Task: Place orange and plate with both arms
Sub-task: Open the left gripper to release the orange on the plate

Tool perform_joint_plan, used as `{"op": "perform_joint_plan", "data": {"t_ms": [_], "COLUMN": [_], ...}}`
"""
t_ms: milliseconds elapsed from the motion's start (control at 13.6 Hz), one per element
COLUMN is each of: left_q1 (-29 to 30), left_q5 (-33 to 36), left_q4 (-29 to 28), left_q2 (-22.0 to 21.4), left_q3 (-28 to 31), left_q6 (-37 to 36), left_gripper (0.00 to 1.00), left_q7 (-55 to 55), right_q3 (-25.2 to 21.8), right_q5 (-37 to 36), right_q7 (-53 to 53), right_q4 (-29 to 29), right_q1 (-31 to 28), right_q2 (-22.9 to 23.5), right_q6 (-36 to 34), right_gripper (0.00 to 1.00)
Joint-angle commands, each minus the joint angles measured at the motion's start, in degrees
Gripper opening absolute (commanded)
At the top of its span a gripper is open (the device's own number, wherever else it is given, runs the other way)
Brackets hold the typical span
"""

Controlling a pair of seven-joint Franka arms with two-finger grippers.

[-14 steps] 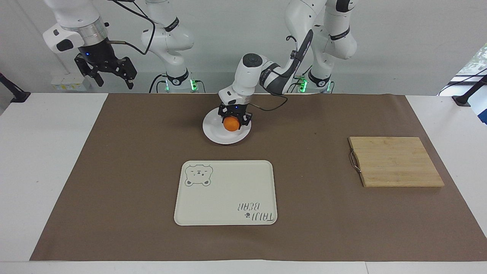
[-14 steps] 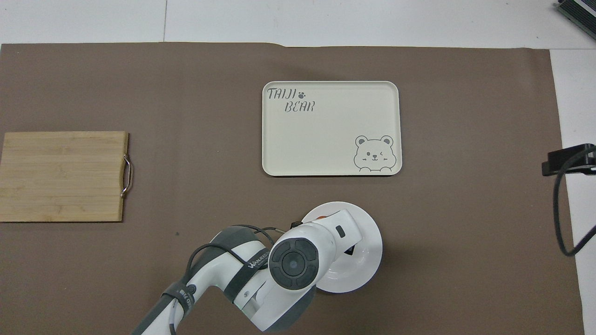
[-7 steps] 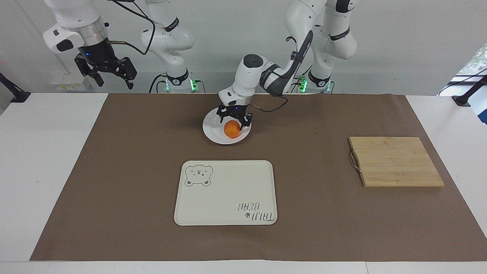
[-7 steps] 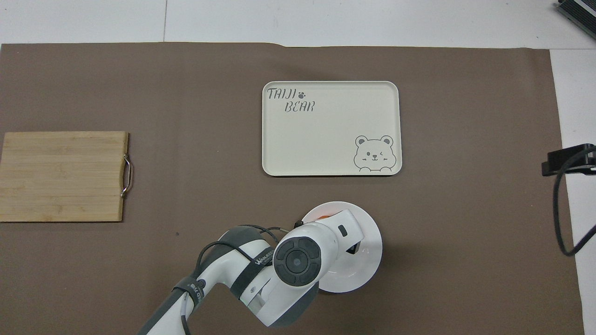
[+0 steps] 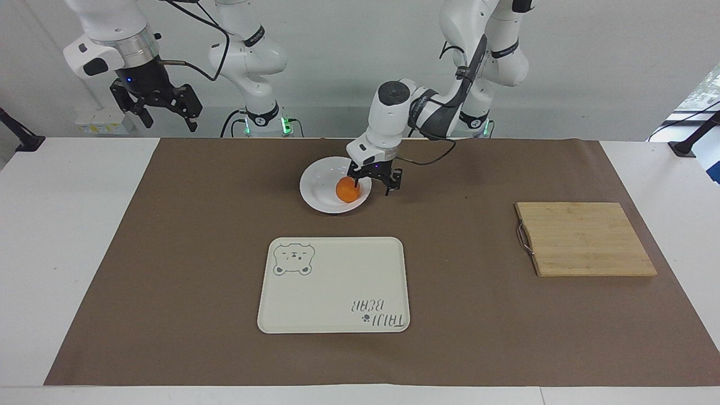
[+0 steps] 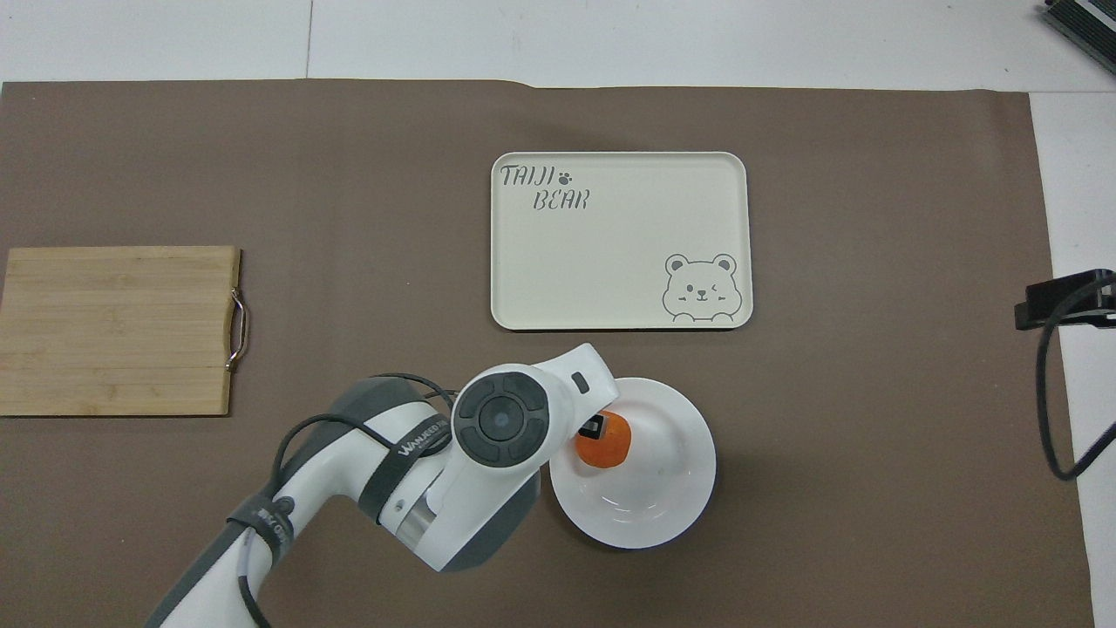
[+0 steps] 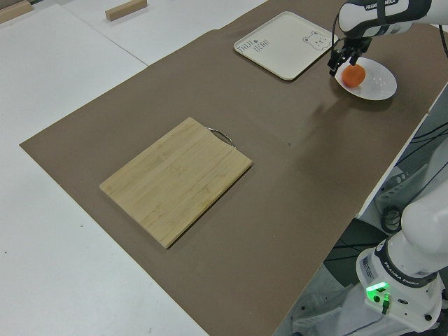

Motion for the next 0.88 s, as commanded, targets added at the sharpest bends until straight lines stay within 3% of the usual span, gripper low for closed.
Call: {"op": "perform_joint_plan", "data": {"t_ms": [0, 440, 807], "left_q1": [5.21, 18.66, 31.40], "left_q5": [1.39, 5.25, 5.25], "left_q4": [-0.60, -0.69, -0.07], "left_q2": [-2.56, -4.13, -7.47], "left_q3": [-0.29, -0.12, -0.03], "left_q6": [-2.74, -2.65, -3.09], "left_gripper": [1.00, 1.00, 1.00], "left_q7": [2.86, 9.46, 25.09], "right_q3": [0.20, 0.11, 0.29], "right_q5": [1.35, 7.06, 10.21], "right_q7": [-1.43, -1.34, -5.73], "right_q4": [-2.15, -5.14, -11.80], "right_q1": [-0.37, -0.63, -0.02], "right_q2": [-1.92, -2.37, -2.28], "right_q6": [1.04, 4.80, 11.14], "right_gripper": [1.00, 1.00, 1.00]}}
